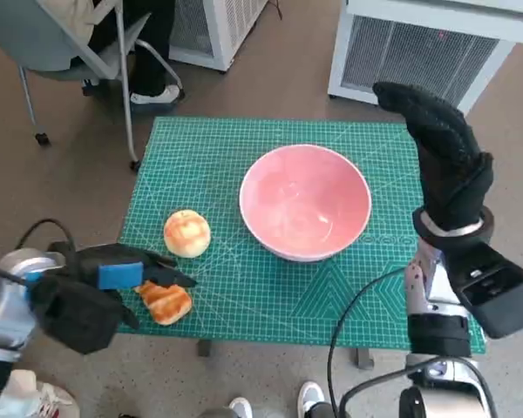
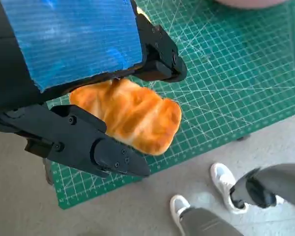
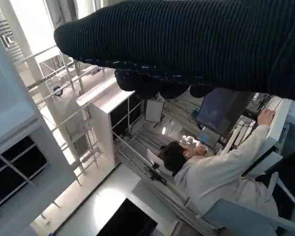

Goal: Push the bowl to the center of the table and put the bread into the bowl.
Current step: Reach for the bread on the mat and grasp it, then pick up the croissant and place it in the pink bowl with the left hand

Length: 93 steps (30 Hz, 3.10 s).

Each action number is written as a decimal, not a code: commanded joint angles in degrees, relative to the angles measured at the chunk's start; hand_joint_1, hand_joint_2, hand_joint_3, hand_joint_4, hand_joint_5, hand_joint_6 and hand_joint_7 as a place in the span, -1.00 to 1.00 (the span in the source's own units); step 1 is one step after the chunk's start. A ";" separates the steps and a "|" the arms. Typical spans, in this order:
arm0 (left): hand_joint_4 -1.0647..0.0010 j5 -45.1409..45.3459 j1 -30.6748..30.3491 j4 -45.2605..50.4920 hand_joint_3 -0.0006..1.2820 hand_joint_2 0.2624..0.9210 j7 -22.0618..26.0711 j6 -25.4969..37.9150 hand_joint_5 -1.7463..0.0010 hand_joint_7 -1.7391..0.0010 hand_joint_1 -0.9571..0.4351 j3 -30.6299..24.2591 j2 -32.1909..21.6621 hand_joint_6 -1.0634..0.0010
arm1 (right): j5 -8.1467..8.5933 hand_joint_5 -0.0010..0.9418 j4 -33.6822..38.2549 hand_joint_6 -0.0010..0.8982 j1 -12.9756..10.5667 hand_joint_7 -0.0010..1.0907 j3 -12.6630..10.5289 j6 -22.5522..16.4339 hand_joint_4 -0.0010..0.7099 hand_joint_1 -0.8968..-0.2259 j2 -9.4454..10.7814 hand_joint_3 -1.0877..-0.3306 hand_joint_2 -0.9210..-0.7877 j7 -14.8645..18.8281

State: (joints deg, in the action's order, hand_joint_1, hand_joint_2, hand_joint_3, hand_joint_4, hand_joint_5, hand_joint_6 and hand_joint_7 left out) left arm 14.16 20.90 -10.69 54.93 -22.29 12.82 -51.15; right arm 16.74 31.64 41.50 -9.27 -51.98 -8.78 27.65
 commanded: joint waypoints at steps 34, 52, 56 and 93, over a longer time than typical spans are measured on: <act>-0.03 -3.61 5.35 -2.45 -0.83 1.00 -14.18 -15.32 -0.41 -0.35 0.37 -5.03 -0.35 -0.27 | 2.35 -1.00 -1.54 -0.85 -3.91 -0.10 0.29 -0.49 -0.19 -0.19 -0.59 -0.12 -1.00 1.63; -0.04 -10.94 19.40 4.00 -0.82 1.00 -18.92 -7.61 -0.39 -0.40 0.38 -8.90 11.41 -0.24 | 2.55 -1.00 -3.02 -0.95 -5.32 0.02 -1.27 -0.47 -0.23 -0.11 -1.64 -0.15 -1.00 1.04; -0.05 -7.49 24.57 0.76 -0.83 1.00 -21.20 -8.17 -0.38 -0.39 0.38 -6.64 15.74 -0.25 | 2.58 -1.00 -2.75 -0.96 -5.41 0.04 -1.63 -0.52 -0.24 -0.11 -1.79 -0.16 -1.00 0.98; 0.03 17.31 47.39 -46.67 -0.76 1.00 -33.48 -15.37 -0.46 -0.44 0.38 13.30 37.37 -0.13 | 1.49 -1.00 -8.71 -1.00 -9.89 0.11 -1.91 0.92 -0.25 -0.10 -1.73 -0.15 -1.00 -1.93</act>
State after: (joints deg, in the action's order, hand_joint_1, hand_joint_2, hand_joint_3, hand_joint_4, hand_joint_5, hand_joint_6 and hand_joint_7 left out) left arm 30.63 66.63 -55.65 22.56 -37.43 25.42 -14.28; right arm 18.67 23.12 33.03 -11.20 -51.09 -10.78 26.40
